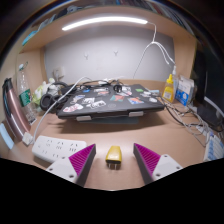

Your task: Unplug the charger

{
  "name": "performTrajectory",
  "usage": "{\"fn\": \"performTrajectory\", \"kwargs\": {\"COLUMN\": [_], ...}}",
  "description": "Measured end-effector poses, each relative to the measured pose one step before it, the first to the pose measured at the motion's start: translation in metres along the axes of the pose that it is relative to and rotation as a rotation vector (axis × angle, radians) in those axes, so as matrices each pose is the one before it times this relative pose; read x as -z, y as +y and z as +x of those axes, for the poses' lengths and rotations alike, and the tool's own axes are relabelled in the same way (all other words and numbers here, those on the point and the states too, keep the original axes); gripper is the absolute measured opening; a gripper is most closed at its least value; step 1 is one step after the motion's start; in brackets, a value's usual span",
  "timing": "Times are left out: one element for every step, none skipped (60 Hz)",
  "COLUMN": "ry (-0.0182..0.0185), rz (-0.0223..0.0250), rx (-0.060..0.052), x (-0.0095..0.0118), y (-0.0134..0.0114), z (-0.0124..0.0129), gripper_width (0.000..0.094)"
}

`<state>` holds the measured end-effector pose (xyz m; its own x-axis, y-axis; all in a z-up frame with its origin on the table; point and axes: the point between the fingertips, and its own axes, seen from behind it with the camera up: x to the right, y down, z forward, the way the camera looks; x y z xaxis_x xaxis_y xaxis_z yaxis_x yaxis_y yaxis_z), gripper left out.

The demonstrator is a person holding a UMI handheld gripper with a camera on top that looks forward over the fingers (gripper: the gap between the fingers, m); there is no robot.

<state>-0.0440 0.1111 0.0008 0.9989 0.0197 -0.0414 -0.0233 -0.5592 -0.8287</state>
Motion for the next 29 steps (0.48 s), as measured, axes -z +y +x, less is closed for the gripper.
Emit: {"fn": "performTrajectory", "kwargs": {"ry": [0.00371,0.00359,-0.00678,-0.01043,-0.00786,-0.00905,-0.01073,-0.01161,-0.01066,-0.01022,-0.00948,-0.00853,-0.00832,-0.00793,-0.0076,-0.00709,-0.00601,-0.00476,-0.00452,-0.00268,-0.0057,-0.00688,-0.00792,-0.00816,-0.00848,-0.00889,-0.00932,-0.00842,-0.00726], "rz": [0.01612,0.01687,0.01513,0.01065,0.0088,0.00754,0.00646,0.00749,0.00706,0.00752,0.00714,0.00598,0.00617,0.0068,0.00717,0.00747,0.00785,0.00833,0.00903,0.00895,0.00777,0.00574,0.00438,0.00399,0.00419,0.00506,0.00618,0.00671,0.00761], "rx": [0.0044,0.0007,-0.0013,-0.0051,-0.0083,-0.0093,-0.0089,-0.0083,-0.0073,-0.0052,-0.0028,-0.0001,0.0021,0.0042,0.0046,0.0047,0.004,0.0024,0.0014,0.0006,0.0004,0.0,0.0002,0.0001,-0.0002,-0.0004,-0.0004,-0.0012,-0.0021], "x": [0.00233,0.00257,0.00315,0.00384,0.00385,0.00404,0.00444,0.00456,0.00493,0.00513,0.00515,0.00534,0.00551,0.00536,0.00532,0.00543,0.00515,0.00537,0.00517,0.0057,0.00509,0.00498,0.00483,0.0044,0.00441,0.00418,0.00396,0.00386,0.00375], "y": [-0.0033,-0.00344,-0.00304,-0.00255,-0.00176,-0.00166,-0.00144,-0.00158,-0.00165,-0.00163,-0.00148,-0.00108,-0.00088,-0.00076,-0.00075,-0.00063,-0.00057,-0.00046,-0.00047,-0.0003,-0.00023,0.00019,0.00084,0.001,0.00104,0.00116,0.00092,0.00082,0.00066], "z": [0.00195,0.0017,-0.00105,-0.00034,-0.00141,-0.00161,-0.00185,-0.002,-0.0019,-0.00181,-0.00162,-0.00168,-0.00165,-0.00167,-0.00163,-0.00145,-0.00114,-0.00067,-0.0007,-0.00127,-0.0007,-0.00068,-0.00067,-0.00072,-0.00047,-0.00059,-0.00046,-0.00032,0.00006], "gripper_width": [0.094,0.09,0.0885,0.0874,0.0873,0.0878,0.0878,0.0877,0.0877,0.0875,0.0875,0.0875,0.0876,0.0876,0.0875,0.0874,0.0873,0.0876,0.0876,0.0877,0.0875,0.0876,0.0873,0.0875,0.0876,0.0875,0.0874,0.0879,0.0878]}}
